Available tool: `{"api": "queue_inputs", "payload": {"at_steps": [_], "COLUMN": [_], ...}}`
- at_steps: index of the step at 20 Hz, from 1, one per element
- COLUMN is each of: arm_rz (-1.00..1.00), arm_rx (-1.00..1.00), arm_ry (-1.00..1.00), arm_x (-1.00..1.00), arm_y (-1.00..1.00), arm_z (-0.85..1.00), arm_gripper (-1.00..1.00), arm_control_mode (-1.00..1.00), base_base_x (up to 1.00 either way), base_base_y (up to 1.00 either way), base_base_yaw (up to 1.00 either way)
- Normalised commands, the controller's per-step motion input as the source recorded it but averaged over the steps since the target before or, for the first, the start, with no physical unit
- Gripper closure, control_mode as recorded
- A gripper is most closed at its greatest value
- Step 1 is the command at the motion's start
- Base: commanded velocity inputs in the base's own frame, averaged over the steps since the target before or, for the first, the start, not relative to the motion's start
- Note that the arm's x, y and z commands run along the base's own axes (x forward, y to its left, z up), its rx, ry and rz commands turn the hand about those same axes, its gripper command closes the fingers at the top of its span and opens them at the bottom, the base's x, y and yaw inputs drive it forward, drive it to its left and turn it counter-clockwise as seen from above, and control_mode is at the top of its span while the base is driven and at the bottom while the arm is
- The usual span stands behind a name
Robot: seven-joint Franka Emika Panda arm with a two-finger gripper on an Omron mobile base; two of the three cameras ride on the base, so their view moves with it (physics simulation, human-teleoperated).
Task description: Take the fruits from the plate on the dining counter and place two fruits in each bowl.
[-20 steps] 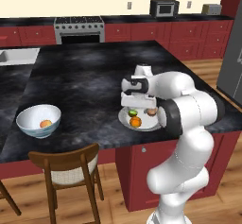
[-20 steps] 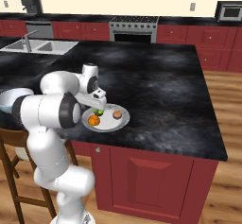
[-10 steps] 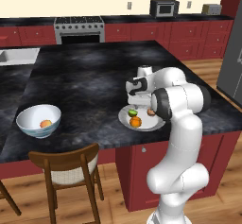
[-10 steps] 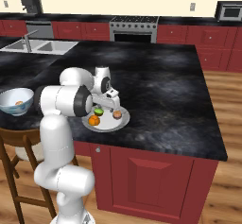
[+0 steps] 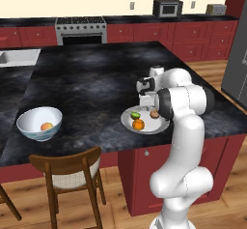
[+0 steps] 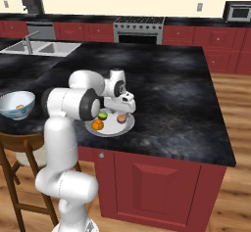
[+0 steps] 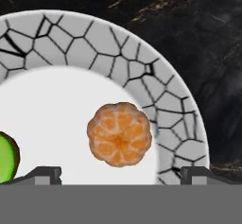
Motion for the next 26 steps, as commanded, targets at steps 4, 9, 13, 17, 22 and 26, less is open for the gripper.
{"api": "queue_inputs", "payload": {"at_steps": [4,9,13,17,22,26], "arm_rz": [0.16,0.07,0.02,0.04,0.04,0.02], "arm_rx": [0.00,0.00,0.00,0.00,0.00,0.00], "arm_ry": [-0.01,0.00,0.00,0.00,0.00,0.00], "arm_x": [0.07,0.12,0.17,0.06,0.00,0.00], "arm_y": [-0.19,0.00,0.00,0.00,0.00,0.00], "arm_z": [-0.33,-0.19,-0.06,-0.21,-0.29,-0.06], "arm_gripper": [-1.00,-1.00,-1.00,-1.00,1.00,1.00], "arm_control_mode": [-1.00,-1.00,-1.00,-1.00,-1.00,-1.00], "base_base_x": [0.00,0.00,0.00,0.00,0.00,0.00], "base_base_y": [0.00,0.00,0.00,0.00,0.00,0.00], "base_base_yaw": [0.00,0.00,0.00,0.00,0.00,0.00]}}
